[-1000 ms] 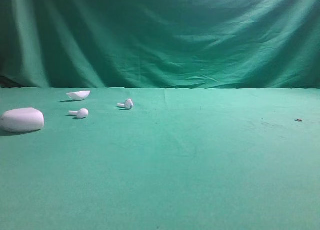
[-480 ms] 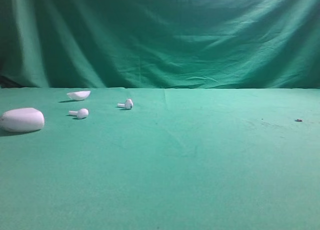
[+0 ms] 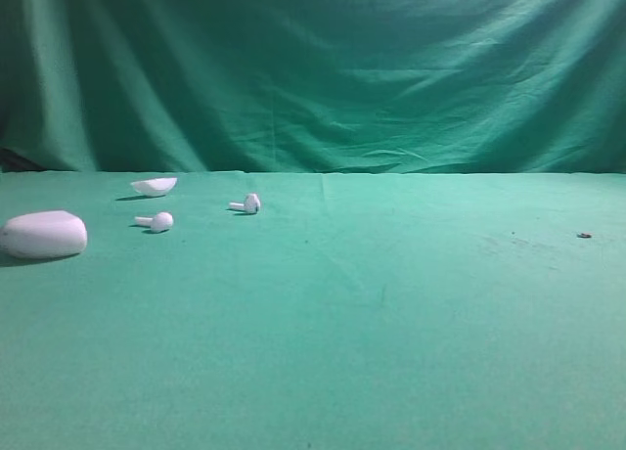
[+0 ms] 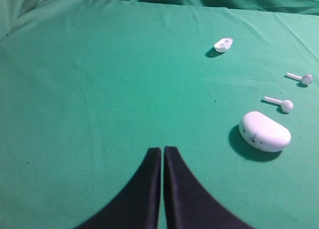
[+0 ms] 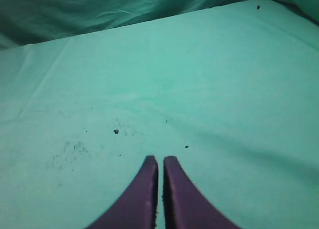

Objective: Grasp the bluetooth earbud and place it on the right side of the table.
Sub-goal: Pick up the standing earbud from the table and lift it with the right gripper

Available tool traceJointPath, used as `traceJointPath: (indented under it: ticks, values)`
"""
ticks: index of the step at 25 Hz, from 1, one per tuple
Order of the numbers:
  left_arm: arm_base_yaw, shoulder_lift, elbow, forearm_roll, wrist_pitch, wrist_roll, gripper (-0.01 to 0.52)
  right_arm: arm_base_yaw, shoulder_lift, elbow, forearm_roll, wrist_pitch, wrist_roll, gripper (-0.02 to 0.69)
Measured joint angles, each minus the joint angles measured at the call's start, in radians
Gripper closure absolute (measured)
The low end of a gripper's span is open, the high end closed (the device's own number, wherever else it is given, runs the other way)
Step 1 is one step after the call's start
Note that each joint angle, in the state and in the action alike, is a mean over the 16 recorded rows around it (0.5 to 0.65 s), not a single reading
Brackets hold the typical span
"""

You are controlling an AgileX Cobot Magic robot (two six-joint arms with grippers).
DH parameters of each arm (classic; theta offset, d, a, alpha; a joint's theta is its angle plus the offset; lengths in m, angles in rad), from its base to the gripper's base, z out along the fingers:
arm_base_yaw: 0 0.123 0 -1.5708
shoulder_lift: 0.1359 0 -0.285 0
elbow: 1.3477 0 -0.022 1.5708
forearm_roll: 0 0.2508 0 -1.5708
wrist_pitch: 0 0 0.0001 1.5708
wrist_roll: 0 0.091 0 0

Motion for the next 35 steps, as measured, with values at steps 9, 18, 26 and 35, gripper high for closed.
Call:
traceJointPath:
  ticks: [9, 18, 26, 35]
  values:
    - [0.0, 0.0, 0.0, 0.0, 0.0, 0.0, 0.514, 0.0, 0.16, -0.185, 0.057, 0.005, 0.005, 0.665]
    - [0.0, 0.0, 0.0, 0.0, 0.0, 0.0, 0.514, 0.017, 0.56, -0.497, 0.057, 0.292, -0.133, 0.665]
    - [0.0, 0.0, 0.0, 0.0, 0.0, 0.0, 0.514, 0.147, 1.004, -0.801, 0.032, 0.498, -0.322, 0.665]
    - [0.0, 0.0, 0.0, 0.0, 0.0, 0.0, 0.514, 0.389, 1.502, -1.193, -0.036, 0.662, -0.409, 0.665]
